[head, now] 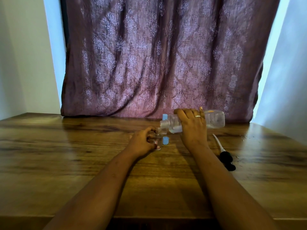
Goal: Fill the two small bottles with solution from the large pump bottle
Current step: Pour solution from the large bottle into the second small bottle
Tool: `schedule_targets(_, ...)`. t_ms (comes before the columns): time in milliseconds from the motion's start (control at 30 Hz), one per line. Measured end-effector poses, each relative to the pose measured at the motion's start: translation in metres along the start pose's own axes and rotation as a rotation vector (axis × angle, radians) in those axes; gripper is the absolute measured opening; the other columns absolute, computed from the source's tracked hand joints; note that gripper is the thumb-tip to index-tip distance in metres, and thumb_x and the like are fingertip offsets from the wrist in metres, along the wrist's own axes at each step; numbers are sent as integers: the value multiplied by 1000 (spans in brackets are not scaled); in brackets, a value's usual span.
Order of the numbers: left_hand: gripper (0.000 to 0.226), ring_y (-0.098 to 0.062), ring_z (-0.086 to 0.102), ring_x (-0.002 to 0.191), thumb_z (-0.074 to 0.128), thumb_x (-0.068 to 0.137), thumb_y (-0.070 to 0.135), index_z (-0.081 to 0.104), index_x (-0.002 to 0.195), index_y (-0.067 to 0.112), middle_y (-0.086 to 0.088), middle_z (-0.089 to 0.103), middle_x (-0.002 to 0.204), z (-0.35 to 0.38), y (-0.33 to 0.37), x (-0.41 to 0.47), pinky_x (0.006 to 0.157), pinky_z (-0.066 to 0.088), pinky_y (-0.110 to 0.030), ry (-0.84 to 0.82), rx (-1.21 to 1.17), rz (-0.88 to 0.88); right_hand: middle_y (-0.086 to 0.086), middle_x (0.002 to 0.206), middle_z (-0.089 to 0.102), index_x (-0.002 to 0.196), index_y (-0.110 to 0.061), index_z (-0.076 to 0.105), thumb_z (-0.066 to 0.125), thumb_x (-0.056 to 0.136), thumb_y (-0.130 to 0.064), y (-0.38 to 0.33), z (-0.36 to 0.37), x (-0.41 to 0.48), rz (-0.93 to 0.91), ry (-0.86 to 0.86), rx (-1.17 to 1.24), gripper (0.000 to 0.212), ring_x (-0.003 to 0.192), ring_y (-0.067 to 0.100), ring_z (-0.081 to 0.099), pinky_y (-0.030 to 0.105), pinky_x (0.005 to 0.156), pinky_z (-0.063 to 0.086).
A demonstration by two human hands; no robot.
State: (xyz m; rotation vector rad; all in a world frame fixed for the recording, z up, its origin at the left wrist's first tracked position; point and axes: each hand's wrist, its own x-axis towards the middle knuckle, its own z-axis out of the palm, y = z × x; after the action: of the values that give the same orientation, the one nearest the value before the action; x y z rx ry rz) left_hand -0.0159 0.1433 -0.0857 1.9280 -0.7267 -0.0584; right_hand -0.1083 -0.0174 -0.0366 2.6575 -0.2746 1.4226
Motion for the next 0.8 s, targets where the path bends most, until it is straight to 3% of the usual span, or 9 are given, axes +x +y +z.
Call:
schedule_targets(367,59,-16,73,104,90,63,19,63,108,45,10,78,109,1,-7,4,107,48,-61,12,32,1,6,110,63,112,-21,57,43,68,-7,1,1,0,-9,-9,-7,48,108,31,54,47,111,19)
schedule_targets(467,59,-15,73,104,90,66,15,62,107,48,11,78,108,0,-8,4,107,47,-60,9,48,6,6,109,63,113,-21,57,43,69,-8,1,1,0,-12,-17,-12,47,107,31,53,47,111,20)
schedule_targets(600,54,-17,72,106,89,70,13,63,105,44,8,77,113,0,-1,0,105,51,-58,-6,22,-16,6,108,63,112,-21,56,60,69,-3,2,3,1,-13,-21,-16,47,106,30,54,47,111,20)
schedule_targets(700,58,-15,71,107,86,54,34,59,96,63,13,77,109,1,1,-2,109,45,-60,1,35,-6,6,109,63,113,-21,57,49,69,-6,1,1,0,-13,-12,-8,47,107,31,54,48,111,19)
schedule_targets(800,61,-16,71,107,83,49,38,56,94,68,14,77,109,1,-2,-1,108,45,-61,-6,40,8,6,107,64,112,-20,58,43,66,-9,0,0,-1,-13,6,5,49,106,31,55,49,110,20)
